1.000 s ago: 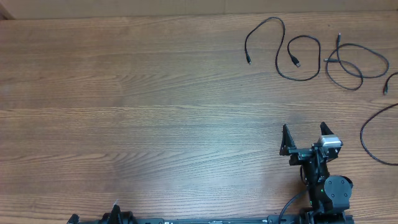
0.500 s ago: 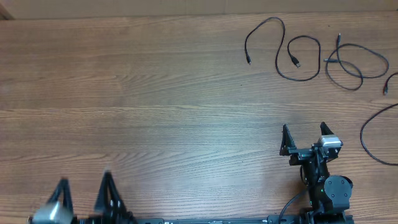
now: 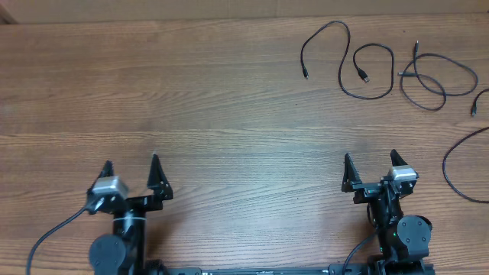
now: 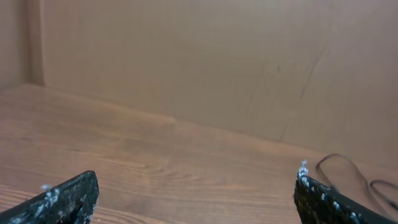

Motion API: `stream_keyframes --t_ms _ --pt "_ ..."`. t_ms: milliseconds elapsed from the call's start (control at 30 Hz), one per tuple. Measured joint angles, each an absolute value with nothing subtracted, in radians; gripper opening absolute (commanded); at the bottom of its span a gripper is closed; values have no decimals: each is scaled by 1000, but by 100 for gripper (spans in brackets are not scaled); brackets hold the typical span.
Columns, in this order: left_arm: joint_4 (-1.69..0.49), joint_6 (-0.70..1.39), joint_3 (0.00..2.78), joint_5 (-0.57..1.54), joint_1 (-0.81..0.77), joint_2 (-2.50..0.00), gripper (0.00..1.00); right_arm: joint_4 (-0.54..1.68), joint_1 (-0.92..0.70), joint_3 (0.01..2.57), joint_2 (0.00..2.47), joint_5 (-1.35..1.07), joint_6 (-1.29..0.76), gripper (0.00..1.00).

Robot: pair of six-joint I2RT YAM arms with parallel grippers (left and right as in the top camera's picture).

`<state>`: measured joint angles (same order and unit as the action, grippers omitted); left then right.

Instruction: Untangle cables

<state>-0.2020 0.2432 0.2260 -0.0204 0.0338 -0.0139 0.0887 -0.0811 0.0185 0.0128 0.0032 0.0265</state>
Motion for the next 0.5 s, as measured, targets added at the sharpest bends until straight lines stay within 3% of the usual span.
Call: stream_keyframes --t_ms 233,500 --pt "-48 228 56 11 34 -14 100 89 -81 19 13 3 27 100" --pt "-75 162 9 14 34 -14 100 89 -81 19 13 3 27 100"
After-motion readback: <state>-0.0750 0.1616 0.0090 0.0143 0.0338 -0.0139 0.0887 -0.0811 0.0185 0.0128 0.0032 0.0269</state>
